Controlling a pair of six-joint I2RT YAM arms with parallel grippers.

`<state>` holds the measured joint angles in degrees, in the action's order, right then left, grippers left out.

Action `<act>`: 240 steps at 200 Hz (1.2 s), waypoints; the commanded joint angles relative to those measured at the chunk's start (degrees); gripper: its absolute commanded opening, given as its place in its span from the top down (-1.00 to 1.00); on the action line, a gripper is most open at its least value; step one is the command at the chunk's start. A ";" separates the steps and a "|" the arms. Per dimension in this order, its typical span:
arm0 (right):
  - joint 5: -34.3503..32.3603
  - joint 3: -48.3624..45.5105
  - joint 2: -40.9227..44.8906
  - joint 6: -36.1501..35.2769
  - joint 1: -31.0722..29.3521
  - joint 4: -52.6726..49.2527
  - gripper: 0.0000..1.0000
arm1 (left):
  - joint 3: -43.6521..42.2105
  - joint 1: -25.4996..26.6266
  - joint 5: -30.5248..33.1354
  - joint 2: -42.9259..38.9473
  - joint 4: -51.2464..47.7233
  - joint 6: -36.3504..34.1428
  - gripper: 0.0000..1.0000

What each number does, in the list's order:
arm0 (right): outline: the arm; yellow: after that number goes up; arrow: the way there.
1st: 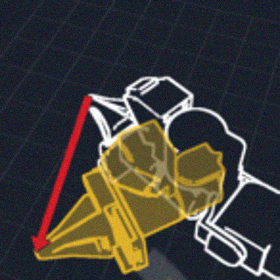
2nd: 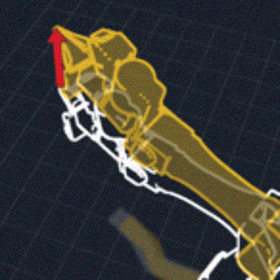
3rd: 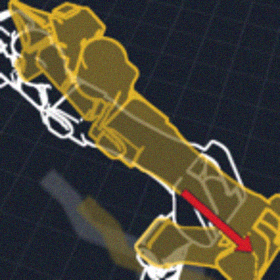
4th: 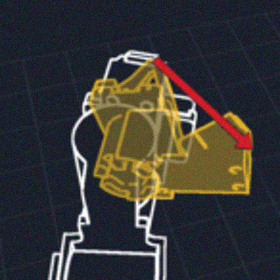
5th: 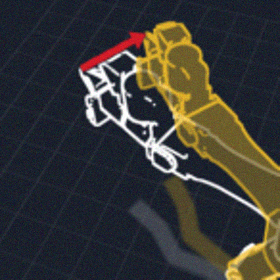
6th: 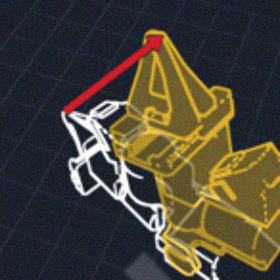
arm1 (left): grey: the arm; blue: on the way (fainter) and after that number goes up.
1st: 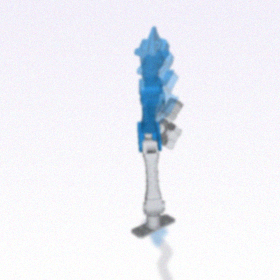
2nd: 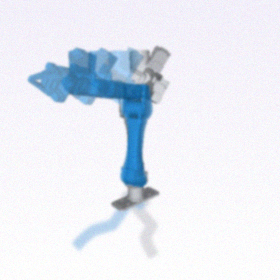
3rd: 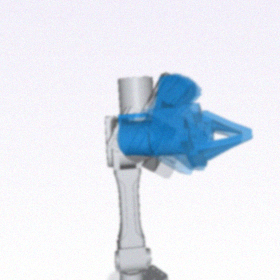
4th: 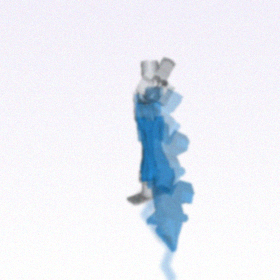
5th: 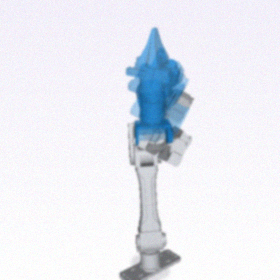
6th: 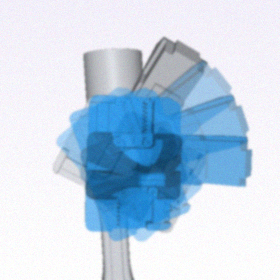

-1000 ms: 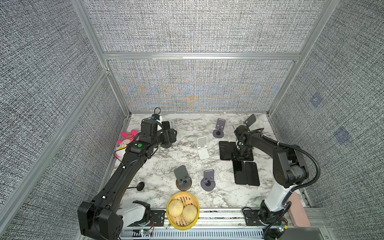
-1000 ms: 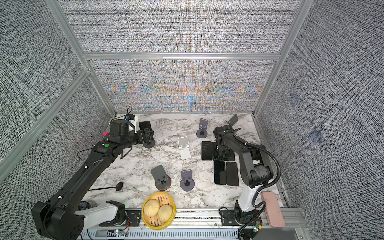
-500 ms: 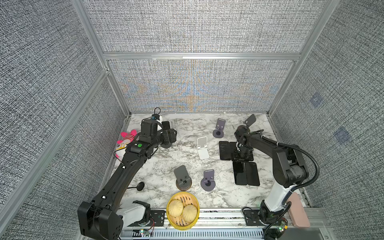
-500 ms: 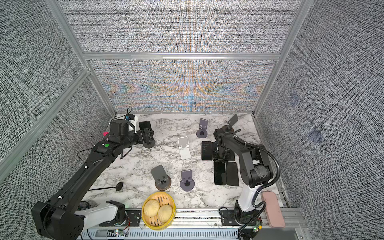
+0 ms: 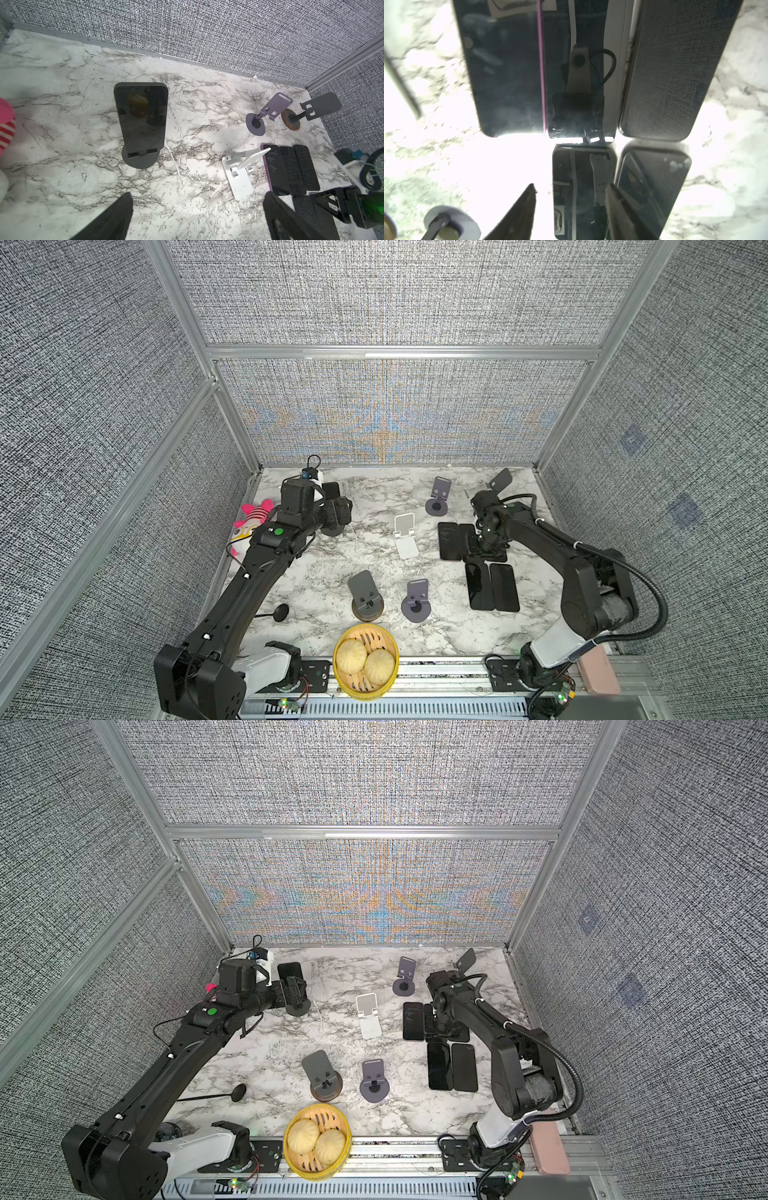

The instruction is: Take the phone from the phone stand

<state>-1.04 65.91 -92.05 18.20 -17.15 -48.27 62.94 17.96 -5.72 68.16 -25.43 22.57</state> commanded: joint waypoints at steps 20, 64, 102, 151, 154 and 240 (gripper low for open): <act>2.26 -3.80 5.13 3.22 -1.83 3.88 -0.55 | -0.76 -0.06 3.58 0.12 0.99 -2.52 -0.97; 4.38 -6.71 8.38 2.84 -2.98 6.09 -0.70 | -0.85 -0.03 7.63 2.22 2.87 -8.38 -0.97; 5.93 -7.56 12.16 1.51 -2.98 6.43 -0.70 | 2.65 -0.09 13.48 7.18 3.15 -13.11 -0.97; 9.65 -10.82 14.24 0.87 -2.98 10.84 -0.71 | 4.08 -0.03 19.84 11.14 9.33 -19.45 -0.97; 10.11 -11.27 14.46 1.05 -2.98 11.38 -0.70 | 4.16 -0.07 19.98 11.49 9.67 -19.55 -0.97; 12.73 -15.77 16.87 0.73 -2.56 13.28 -0.69 | 6.04 -0.06 21.44 23.00 20.22 -21.29 -0.97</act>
<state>11.44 50.48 -75.79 19.53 -19.88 -35.00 68.14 17.98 13.87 89.56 -9.76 1.19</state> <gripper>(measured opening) 0.847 0.986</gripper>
